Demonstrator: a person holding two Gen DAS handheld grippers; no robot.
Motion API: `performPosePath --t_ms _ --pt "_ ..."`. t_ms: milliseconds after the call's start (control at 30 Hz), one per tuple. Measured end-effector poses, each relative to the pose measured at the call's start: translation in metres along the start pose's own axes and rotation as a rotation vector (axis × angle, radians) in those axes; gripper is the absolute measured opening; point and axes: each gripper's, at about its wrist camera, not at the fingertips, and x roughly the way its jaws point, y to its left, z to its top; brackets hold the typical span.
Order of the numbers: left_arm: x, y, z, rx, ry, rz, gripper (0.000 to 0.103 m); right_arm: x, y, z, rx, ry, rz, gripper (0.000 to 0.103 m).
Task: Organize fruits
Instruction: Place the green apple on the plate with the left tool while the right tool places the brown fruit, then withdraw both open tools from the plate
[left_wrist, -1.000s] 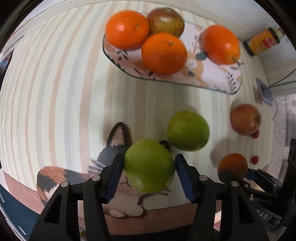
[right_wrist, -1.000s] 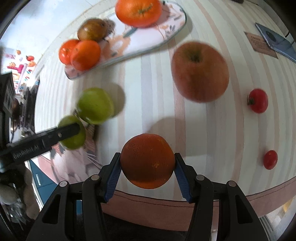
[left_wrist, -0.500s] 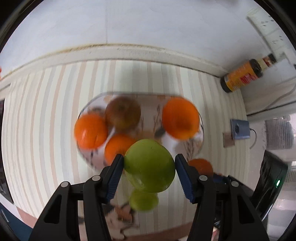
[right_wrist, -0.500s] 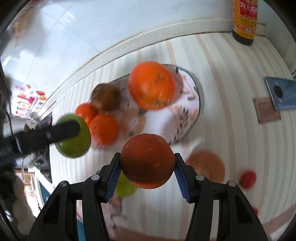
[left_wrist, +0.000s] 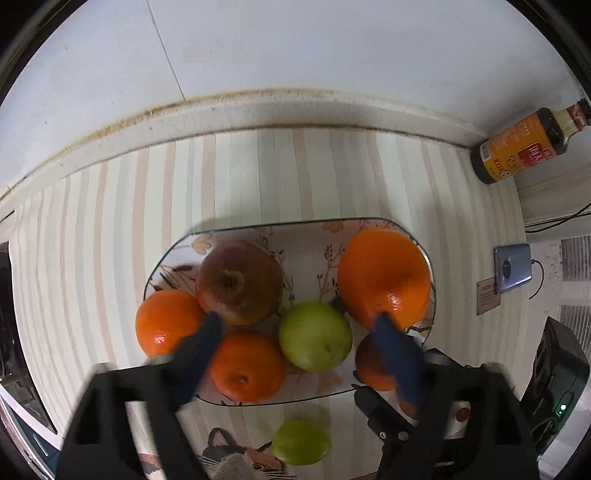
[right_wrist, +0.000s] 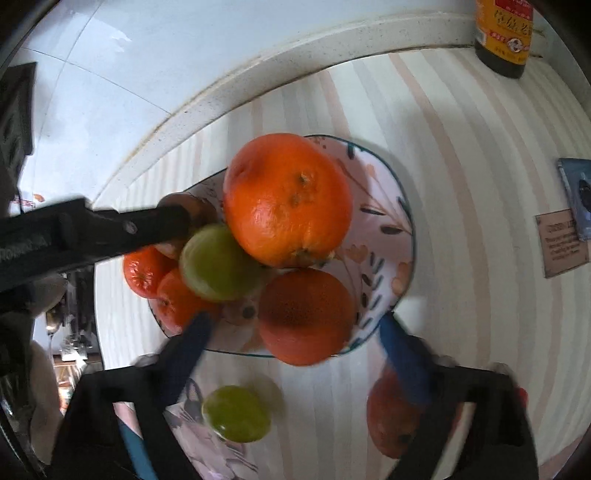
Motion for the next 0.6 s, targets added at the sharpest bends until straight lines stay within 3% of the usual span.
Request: performPosePath --t_ms 100,300,600 --pt "-0.008 0.005 -0.005 -0.011 -0.023 -0.01 0.09 -0.007 0.0 -0.001 -0.005 0.008 -0.052 0.098" --pt "-0.026 0.028 -0.035 -0.046 -0.097 0.065 0.09 -0.023 0.005 -0.009 -0.06 -0.014 -0.17 0.098" --pt "-0.049 0.053 -0.1 -0.089 -0.185 0.126 0.09 -0.059 0.025 -0.029 -0.133 -0.078 -0.223 0.098"
